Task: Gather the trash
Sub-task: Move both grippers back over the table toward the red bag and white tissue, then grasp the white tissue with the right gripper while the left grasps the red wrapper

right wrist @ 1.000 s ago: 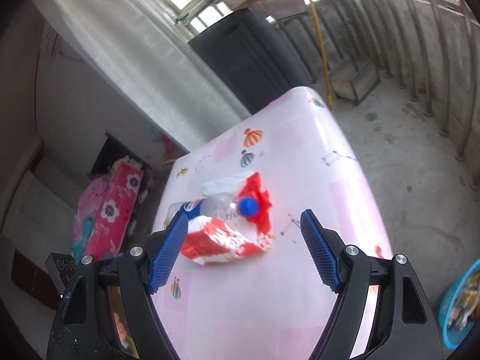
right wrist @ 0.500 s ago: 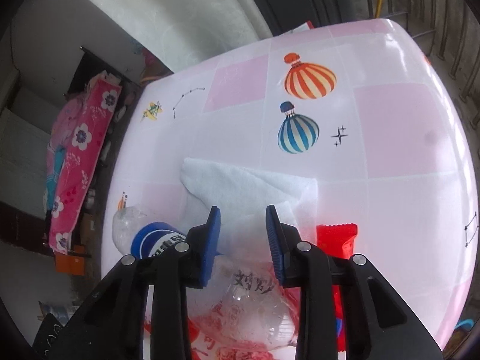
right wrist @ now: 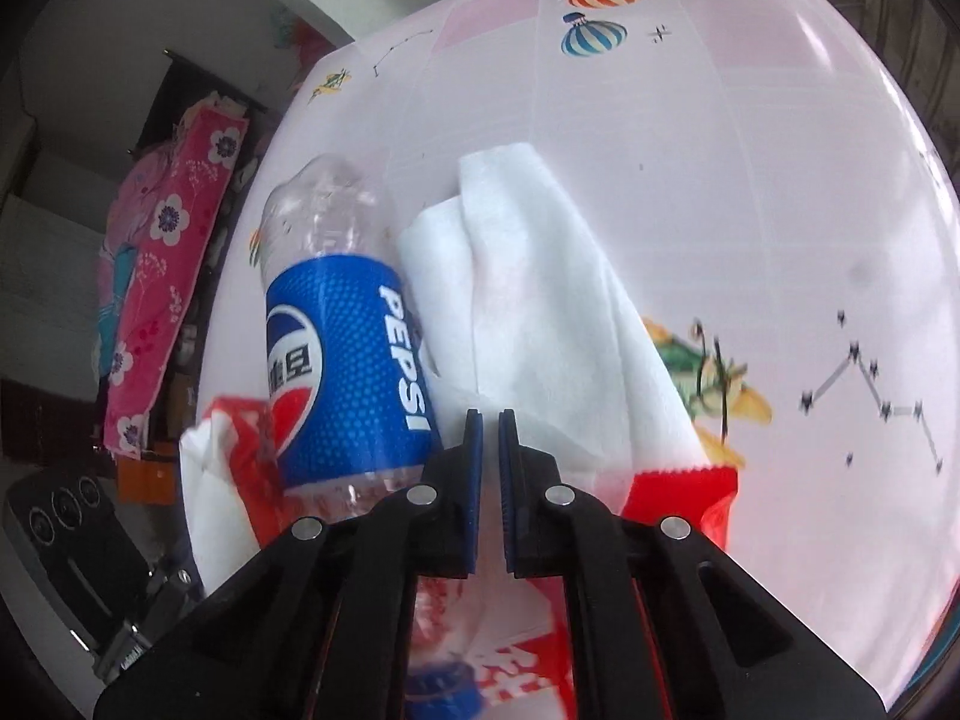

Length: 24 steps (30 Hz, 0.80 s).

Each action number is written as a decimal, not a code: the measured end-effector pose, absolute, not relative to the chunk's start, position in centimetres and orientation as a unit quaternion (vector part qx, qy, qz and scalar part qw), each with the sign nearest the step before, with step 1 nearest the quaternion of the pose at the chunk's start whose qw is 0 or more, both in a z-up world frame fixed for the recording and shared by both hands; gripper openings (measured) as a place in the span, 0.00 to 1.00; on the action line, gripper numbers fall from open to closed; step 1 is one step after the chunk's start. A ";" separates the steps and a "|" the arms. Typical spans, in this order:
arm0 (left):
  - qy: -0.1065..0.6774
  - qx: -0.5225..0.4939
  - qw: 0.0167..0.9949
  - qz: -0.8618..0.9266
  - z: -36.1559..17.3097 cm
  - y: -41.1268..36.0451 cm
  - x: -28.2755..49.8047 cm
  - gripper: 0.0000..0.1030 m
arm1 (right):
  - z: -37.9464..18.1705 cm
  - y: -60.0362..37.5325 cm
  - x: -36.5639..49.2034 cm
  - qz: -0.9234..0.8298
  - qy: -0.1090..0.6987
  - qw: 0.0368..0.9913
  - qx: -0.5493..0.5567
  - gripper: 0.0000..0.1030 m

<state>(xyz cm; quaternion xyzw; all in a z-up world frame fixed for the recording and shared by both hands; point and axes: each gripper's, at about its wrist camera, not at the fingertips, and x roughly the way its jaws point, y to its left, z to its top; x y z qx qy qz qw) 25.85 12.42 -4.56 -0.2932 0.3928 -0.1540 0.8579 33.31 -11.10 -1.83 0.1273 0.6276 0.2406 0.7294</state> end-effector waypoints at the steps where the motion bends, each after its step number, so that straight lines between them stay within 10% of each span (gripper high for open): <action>1: 0.394 -0.293 0.857 -0.156 -4.5 12.5 25.0 0.31 | -1.8 -11.5 31.8 0.241 0.624 0.731 0.134 0.05; 24: 0.404 -0.289 0.842 -0.212 -3.7 12.5 8.1 0.30 | 1.0 -17.4 14.8 0.204 0.563 0.769 0.224 0.05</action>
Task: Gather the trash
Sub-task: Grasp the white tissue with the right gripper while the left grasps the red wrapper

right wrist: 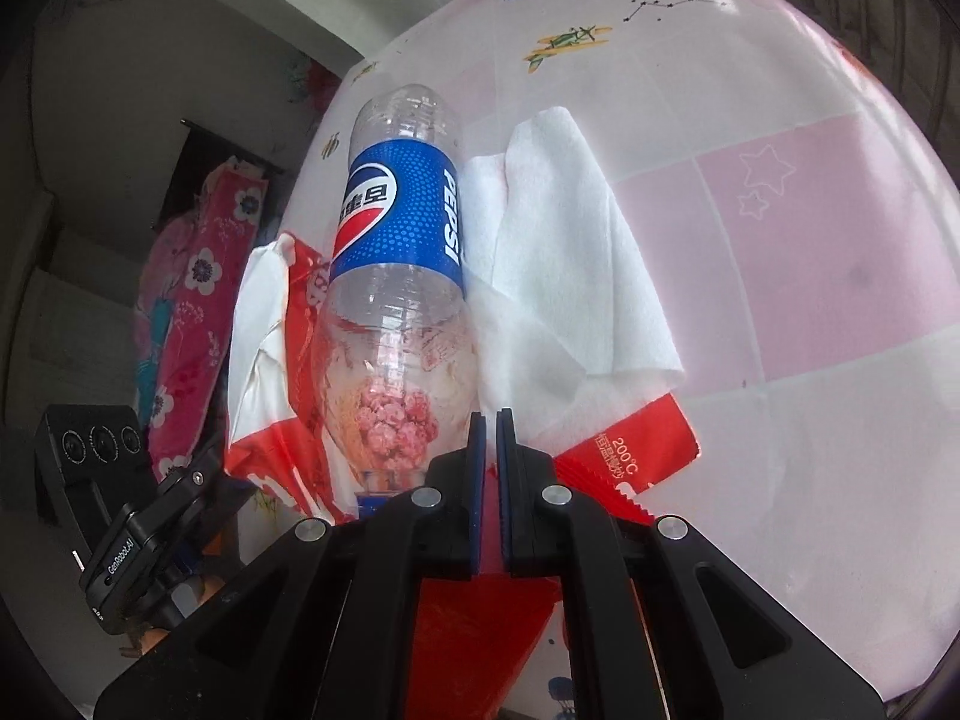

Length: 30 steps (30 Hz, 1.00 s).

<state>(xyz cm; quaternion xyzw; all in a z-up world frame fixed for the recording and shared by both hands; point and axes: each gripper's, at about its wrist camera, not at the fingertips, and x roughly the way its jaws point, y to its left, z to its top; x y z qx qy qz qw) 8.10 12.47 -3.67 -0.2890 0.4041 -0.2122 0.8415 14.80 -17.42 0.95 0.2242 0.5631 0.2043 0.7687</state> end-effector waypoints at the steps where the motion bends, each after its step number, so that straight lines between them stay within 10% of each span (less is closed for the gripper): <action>1: 0.393 -0.285 0.849 -0.210 -3.1 12.8 7.7 0.30 | 1.4 -18.0 14.8 0.200 0.553 0.776 0.229 0.05; 13: 0.343 -0.259 0.880 -0.203 0.6 13.5 7.1 0.37 | 1.5 -20.5 15.8 0.143 0.527 0.807 0.225 0.34; 30: 0.379 -0.156 0.863 -0.296 2.1 6.1 11.7 0.43 | -1.0 -19.3 15.7 0.136 0.556 0.799 0.185 0.11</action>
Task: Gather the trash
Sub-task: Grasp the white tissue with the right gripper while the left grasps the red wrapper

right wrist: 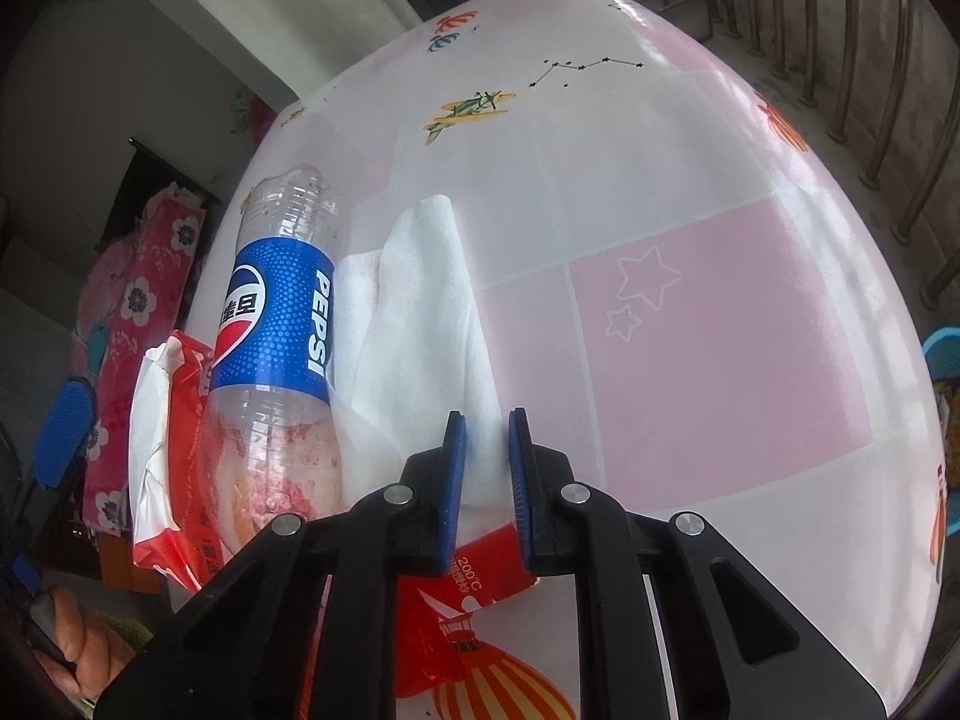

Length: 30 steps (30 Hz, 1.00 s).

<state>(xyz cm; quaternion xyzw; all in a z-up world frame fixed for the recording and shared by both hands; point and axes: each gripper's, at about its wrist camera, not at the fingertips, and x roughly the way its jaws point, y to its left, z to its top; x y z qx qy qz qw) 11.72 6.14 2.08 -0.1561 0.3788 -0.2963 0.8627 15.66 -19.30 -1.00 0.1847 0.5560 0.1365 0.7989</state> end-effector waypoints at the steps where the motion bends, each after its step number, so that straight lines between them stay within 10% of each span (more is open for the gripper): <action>1: 0.383 -0.162 0.862 -0.291 1.8 6.7 11.5 0.43 | -1.1 -19.4 15.6 0.137 0.556 0.799 0.186 0.09; 30: 0.450 -0.168 0.820 -0.311 -4.4 8.5 5.1 0.44 | 1.0 -28.3 12.2 0.127 0.513 0.796 0.295 0.02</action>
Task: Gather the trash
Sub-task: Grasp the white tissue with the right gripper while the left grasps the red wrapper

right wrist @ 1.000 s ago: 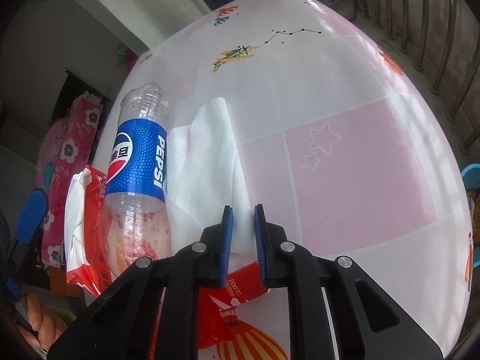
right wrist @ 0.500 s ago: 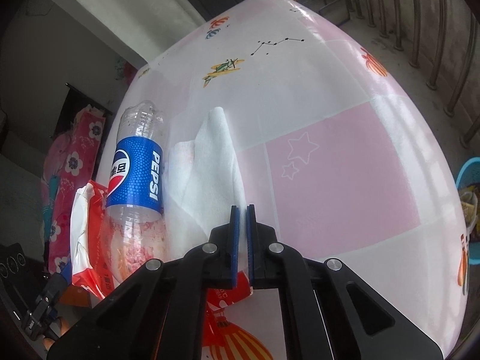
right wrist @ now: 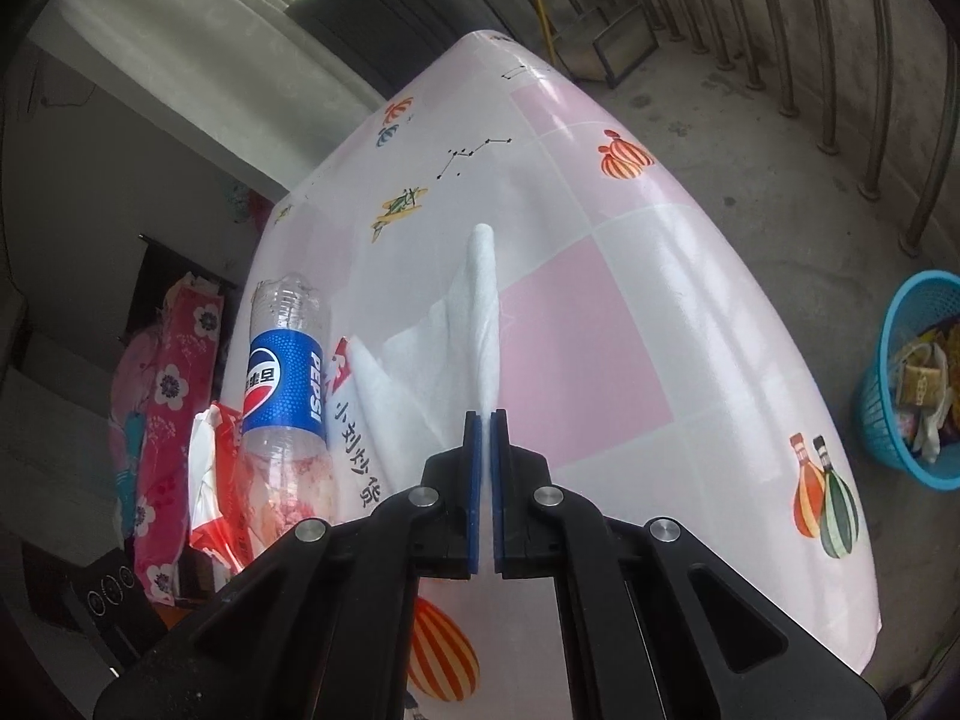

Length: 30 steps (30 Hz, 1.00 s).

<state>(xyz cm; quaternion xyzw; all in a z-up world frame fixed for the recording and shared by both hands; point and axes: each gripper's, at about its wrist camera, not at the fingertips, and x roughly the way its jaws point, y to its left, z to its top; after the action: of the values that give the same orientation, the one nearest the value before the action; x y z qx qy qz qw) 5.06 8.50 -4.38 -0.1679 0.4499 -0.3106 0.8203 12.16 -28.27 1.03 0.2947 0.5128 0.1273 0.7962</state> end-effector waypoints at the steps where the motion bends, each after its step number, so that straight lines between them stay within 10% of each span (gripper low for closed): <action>1: 0.450 -0.169 0.820 -0.311 -4.5 8.5 5.0 0.44 | 1.0 -28.6 11.6 0.134 0.516 0.791 0.302 0.02; 26: 0.448 -0.147 0.834 -0.287 -5.1 7.4 3.4 0.50 | -0.3 -26.4 6.2 0.135 0.545 0.805 0.191 0.05; 30: 0.448 -0.126 0.840 -0.280 -4.9 6.4 3.2 0.52 | 0.0 -27.1 6.0 0.142 0.534 0.809 0.200 0.21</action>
<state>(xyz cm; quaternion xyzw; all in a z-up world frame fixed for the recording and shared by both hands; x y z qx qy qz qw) 3.22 6.44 -4.91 -0.1258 0.4478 -0.2803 0.8397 6.02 -27.10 -0.01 0.2001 0.5340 0.1420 0.8091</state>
